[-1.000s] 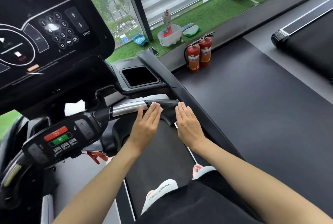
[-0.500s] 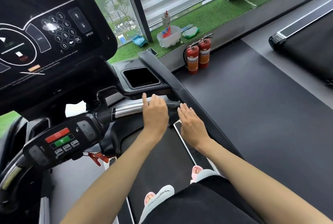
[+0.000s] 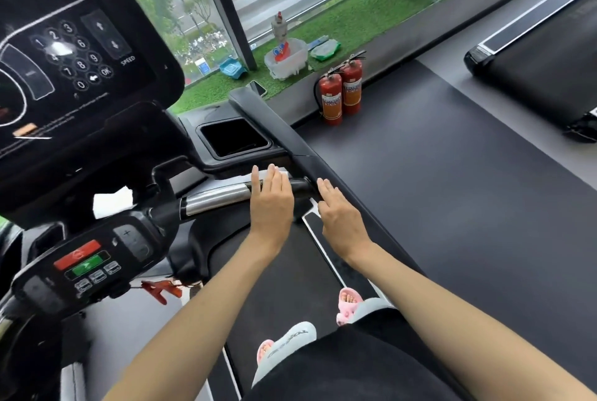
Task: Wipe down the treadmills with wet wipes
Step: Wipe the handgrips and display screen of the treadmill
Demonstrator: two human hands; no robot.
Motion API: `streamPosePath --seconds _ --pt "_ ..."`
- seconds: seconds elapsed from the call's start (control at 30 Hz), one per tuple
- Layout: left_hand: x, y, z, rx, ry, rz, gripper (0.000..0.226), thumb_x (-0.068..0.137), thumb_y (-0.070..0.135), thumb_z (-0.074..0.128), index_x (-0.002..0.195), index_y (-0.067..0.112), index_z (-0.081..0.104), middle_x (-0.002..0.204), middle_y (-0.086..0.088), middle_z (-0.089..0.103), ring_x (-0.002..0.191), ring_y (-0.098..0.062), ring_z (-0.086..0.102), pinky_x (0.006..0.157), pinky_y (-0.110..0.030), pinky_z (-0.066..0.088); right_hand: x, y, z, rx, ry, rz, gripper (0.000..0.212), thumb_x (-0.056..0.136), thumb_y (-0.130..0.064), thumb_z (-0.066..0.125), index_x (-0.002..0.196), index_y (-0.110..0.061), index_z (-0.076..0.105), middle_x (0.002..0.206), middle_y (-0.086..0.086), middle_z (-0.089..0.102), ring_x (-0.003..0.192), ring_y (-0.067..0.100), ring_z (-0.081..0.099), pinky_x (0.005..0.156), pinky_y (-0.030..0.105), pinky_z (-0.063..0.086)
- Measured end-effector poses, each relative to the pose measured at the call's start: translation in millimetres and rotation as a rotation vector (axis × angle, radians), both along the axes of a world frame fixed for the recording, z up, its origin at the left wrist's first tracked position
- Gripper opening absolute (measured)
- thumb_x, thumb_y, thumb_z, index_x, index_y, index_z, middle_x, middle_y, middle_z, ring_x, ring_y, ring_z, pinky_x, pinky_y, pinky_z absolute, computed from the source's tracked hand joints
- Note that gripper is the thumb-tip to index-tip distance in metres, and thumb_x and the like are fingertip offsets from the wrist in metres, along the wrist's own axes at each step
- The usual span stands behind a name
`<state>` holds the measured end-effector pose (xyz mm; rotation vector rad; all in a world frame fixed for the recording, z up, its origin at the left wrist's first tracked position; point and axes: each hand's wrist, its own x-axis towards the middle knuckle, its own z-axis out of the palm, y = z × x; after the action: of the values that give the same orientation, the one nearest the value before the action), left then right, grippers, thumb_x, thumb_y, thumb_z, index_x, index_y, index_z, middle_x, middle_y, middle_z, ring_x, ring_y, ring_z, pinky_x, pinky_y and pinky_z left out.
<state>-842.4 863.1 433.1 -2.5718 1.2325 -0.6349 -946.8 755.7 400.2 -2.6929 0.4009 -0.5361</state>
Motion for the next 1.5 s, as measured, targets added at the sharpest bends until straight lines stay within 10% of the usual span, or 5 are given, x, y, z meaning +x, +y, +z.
streamPosePath --seconds 0.8,0.9,1.1,1.27,1.5 --pt "3 49 -55 0.311 0.09 -0.504 0.045 0.079 0.002 0.034 0.102 0.0 0.073 0.103 -0.016 0.072 0.1 -0.027 0.069 0.096 -0.041 0.051 -1 -5 0 0.003 0.009 0.049 0.033 0.037 0.021 0.078 0.048 -0.003 0.057 0.122 0.024 0.063 0.11 0.035 0.064 0.09 0.04 0.05" --pt "-15 32 -26 0.042 0.617 -0.073 0.039 0.083 -0.002 0.039 0.108 0.01 0.067 0.106 -0.009 0.069 0.101 -0.031 0.064 0.074 -0.033 0.047 1 -1 2 -0.003 0.031 0.034 0.035 0.035 0.022 0.076 0.046 -0.003 0.054 0.12 0.026 0.063 0.108 0.036 0.065 0.089 0.042 0.051" --pt "-7 -30 -25 -1.333 1.828 1.145 0.028 0.093 -0.005 0.042 0.118 0.001 0.054 0.097 -0.021 0.062 0.081 -0.032 0.06 0.07 -0.042 0.051 1 -3 4 0.009 0.023 0.053 0.033 0.046 0.019 0.077 0.046 -0.001 0.051 0.122 0.029 0.061 0.108 0.04 0.064 0.085 0.048 0.054" --pt "-7 -49 -29 -1.701 1.995 1.103 0.022 0.094 -0.013 0.032 0.088 -0.003 0.051 0.088 -0.019 0.055 0.072 -0.029 0.055 0.035 -0.035 0.05 1 -5 3 -0.011 0.053 0.055 0.029 0.046 0.018 0.077 0.048 -0.002 0.057 0.125 0.025 0.061 0.112 0.036 0.063 0.083 0.042 0.054" --pt "-24 10 -30 -2.015 2.198 0.881 0.024 0.099 -0.008 0.031 0.107 -0.013 0.053 0.091 -0.026 0.069 0.082 -0.031 0.071 0.07 -0.035 0.06 2 -2 -4 -0.017 0.042 0.028 0.025 0.052 0.024 0.069 0.05 0.004 0.054 0.128 0.027 0.058 0.116 0.038 0.059 0.095 0.045 0.046"
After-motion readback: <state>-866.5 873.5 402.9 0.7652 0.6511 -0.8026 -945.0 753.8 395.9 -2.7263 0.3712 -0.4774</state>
